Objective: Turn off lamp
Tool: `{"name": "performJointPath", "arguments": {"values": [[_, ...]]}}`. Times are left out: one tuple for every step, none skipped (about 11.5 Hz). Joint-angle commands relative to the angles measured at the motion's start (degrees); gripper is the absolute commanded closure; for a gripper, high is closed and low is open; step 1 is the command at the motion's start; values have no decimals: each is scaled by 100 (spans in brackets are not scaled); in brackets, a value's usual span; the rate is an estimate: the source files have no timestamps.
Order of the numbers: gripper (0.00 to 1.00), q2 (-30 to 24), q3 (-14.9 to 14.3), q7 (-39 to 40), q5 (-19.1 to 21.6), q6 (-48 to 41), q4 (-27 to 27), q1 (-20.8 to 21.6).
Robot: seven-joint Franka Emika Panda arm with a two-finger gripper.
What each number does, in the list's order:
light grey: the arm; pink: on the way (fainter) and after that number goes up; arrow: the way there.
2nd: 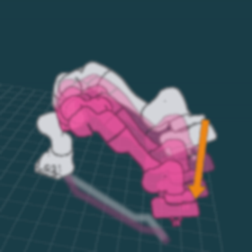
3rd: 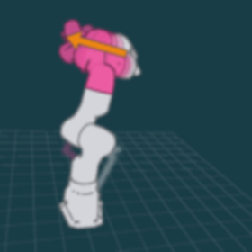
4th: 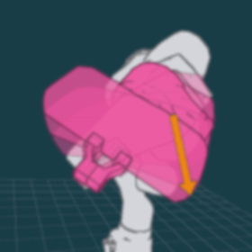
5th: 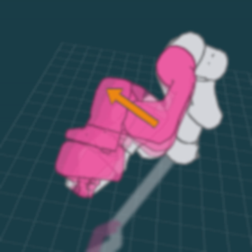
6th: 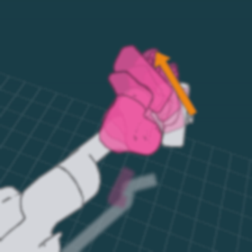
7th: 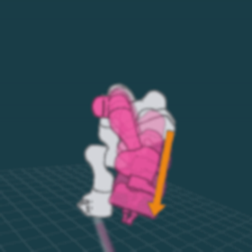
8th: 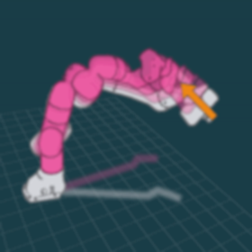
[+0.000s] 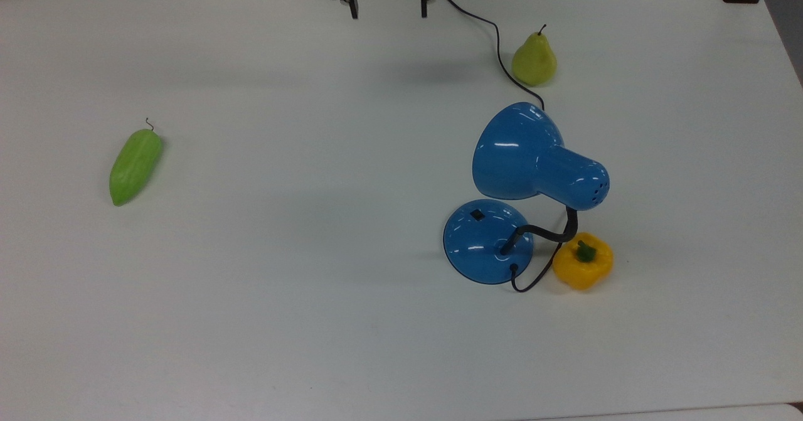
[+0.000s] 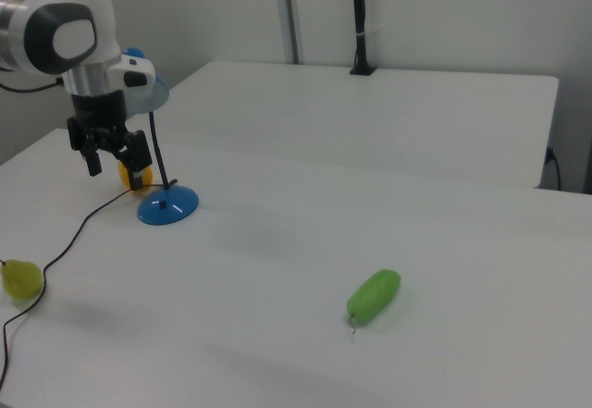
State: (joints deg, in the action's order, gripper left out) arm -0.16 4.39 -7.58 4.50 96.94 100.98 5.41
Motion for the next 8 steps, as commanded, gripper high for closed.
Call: {"name": "performJointPath", "arguments": {"values": [[0, -222, -384, -147, -72, -613, -419, -66], [0, -248, -447, -138, -72, -650, -508, -136], [0, -352, -447, -103, -72, -633, -500, -250], [0, -397, -447, -60, -72, -572, -483, -321], [0, -406, -473, 2, -72, -502, -483, -321], [0, -406, -587, 142, -72, -440, -483, -295], [0, -415, -727, 369, -63, -230, -474, -234], [0, -380, -763, 424, -63, -2, -483, -155]]}}
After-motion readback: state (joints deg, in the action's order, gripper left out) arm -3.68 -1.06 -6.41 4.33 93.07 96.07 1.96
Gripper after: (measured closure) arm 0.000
